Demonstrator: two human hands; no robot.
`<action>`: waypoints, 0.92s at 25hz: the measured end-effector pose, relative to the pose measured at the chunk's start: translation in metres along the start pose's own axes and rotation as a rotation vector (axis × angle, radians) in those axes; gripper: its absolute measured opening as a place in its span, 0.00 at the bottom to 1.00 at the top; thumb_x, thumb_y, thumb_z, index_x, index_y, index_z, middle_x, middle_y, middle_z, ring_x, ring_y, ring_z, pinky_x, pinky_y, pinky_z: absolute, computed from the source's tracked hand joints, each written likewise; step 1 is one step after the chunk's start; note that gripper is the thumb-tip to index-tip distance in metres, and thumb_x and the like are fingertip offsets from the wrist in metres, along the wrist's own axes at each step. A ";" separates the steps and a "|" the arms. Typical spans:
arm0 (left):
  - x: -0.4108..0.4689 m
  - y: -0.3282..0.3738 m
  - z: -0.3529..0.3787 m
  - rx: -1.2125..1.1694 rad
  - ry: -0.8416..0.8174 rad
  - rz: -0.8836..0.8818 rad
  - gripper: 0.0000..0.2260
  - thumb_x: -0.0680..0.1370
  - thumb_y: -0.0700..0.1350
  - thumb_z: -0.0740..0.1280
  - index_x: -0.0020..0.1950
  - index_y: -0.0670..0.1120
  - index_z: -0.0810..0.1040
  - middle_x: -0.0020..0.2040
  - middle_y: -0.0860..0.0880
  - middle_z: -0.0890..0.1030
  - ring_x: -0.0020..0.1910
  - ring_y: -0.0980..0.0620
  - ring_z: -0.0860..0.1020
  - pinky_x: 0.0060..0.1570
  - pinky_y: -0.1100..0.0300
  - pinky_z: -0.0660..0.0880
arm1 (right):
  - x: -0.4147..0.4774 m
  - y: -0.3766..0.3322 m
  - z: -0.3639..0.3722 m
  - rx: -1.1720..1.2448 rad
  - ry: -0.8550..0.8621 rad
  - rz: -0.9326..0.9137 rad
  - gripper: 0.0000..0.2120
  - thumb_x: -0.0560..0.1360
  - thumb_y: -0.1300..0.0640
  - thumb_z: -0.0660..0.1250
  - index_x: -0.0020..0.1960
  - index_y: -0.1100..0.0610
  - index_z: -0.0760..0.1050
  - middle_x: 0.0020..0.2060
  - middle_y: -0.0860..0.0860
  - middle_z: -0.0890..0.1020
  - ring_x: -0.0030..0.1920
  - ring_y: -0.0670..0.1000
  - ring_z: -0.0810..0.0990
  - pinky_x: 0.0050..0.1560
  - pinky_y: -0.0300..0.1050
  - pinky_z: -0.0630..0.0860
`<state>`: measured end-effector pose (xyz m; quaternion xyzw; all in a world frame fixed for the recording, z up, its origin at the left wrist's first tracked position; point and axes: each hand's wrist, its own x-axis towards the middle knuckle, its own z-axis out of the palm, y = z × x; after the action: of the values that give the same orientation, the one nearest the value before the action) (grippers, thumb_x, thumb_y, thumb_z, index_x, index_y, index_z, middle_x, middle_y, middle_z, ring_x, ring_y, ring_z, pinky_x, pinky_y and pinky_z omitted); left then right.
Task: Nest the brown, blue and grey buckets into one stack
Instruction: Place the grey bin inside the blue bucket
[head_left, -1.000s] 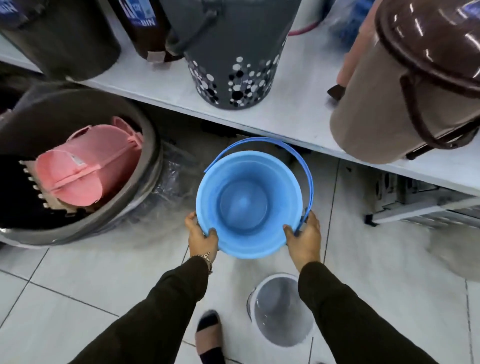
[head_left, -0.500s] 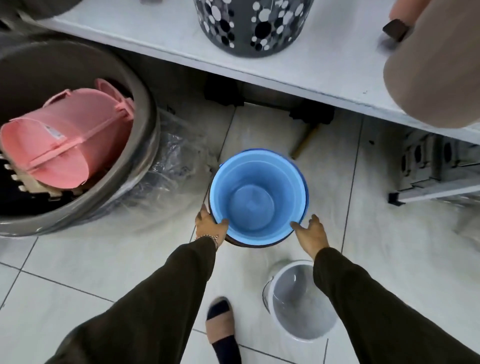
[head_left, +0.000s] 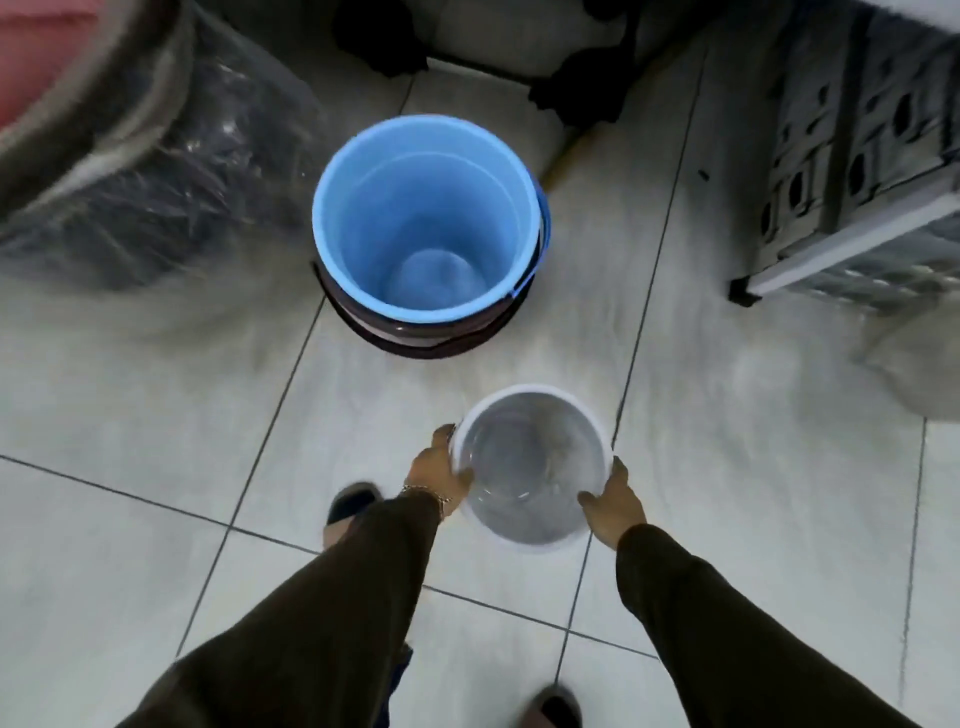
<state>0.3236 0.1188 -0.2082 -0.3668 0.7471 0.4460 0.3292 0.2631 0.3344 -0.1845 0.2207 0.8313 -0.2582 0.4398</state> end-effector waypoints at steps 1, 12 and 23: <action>-0.006 0.000 0.011 0.043 0.115 0.005 0.25 0.76 0.45 0.66 0.72 0.50 0.66 0.58 0.39 0.82 0.57 0.37 0.79 0.56 0.52 0.76 | -0.004 0.013 0.000 0.008 -0.002 -0.015 0.34 0.78 0.64 0.63 0.80 0.57 0.52 0.68 0.62 0.75 0.66 0.65 0.76 0.62 0.50 0.73; -0.134 0.100 -0.039 -0.746 0.396 0.184 0.19 0.75 0.39 0.70 0.64 0.52 0.76 0.51 0.48 0.81 0.52 0.39 0.82 0.44 0.41 0.83 | -0.130 -0.030 -0.108 0.480 0.329 -0.579 0.15 0.79 0.43 0.64 0.64 0.41 0.69 0.48 0.45 0.80 0.40 0.44 0.84 0.38 0.37 0.82; -0.084 0.138 -0.225 -0.772 0.577 0.181 0.21 0.73 0.39 0.74 0.64 0.46 0.75 0.57 0.40 0.82 0.52 0.38 0.82 0.49 0.45 0.82 | -0.124 -0.245 -0.092 0.630 0.096 -0.622 0.22 0.73 0.66 0.74 0.64 0.54 0.76 0.47 0.48 0.81 0.48 0.53 0.85 0.51 0.55 0.84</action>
<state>0.2136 -0.0177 0.0057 -0.5045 0.6167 0.5973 -0.0914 0.1248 0.1863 0.0219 0.0950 0.7585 -0.6083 0.2135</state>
